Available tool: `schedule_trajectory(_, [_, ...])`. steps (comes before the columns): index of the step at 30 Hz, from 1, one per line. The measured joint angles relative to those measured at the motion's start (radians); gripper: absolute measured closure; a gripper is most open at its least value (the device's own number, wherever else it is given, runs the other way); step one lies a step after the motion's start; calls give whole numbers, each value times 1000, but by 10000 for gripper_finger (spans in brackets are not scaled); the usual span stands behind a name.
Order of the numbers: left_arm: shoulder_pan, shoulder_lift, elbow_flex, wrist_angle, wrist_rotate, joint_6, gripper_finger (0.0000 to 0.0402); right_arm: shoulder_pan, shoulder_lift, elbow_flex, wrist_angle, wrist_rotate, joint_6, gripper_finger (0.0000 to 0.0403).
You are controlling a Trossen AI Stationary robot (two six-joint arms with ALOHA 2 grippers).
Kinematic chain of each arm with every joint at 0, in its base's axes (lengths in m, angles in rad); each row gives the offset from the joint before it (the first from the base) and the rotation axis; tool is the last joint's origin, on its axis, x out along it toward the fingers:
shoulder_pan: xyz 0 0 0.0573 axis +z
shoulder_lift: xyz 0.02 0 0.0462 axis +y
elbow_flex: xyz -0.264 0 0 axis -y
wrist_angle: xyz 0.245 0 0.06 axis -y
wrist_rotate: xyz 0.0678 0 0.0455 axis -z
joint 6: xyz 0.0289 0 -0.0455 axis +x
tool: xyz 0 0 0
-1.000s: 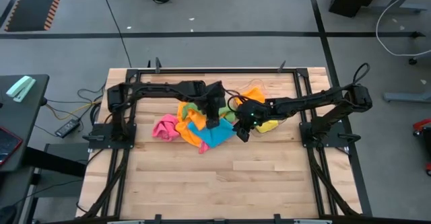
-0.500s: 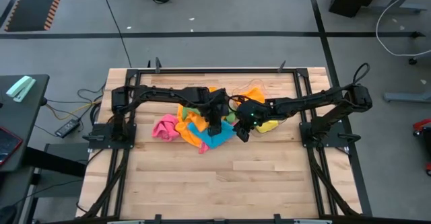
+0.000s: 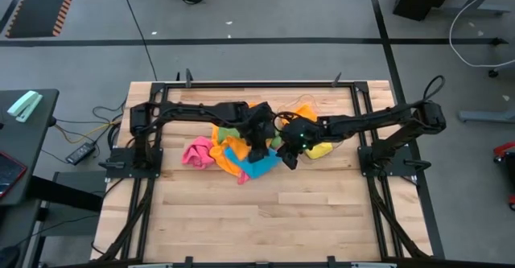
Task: Fold microfiber towels
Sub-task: Fold the blue towel
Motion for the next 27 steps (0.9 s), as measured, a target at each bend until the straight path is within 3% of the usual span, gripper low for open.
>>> schedule_trajectory(5, [-24,-40,1,-8,47,66,374,8,-27,50,0,-53,-151,294])
schedule_trajectory(10, [-34,-56,1,14,45,77,391,15,-15,54,-14,-74,-185,245])
schedule_trajectory(14, [-34,-56,1,6,41,60,386,42,7,53,-12,-62,-202,204])
schedule_trajectory(17, [-36,-57,1,13,28,51,370,69,29,53,-15,5,-227,188])
schedule_trajectory(22, [-42,-57,1,13,20,46,369,103,74,53,1,97,-245,197])
schedule_trajectory(27, [-44,-57,1,21,18,31,385,111,124,52,33,121,-237,261])
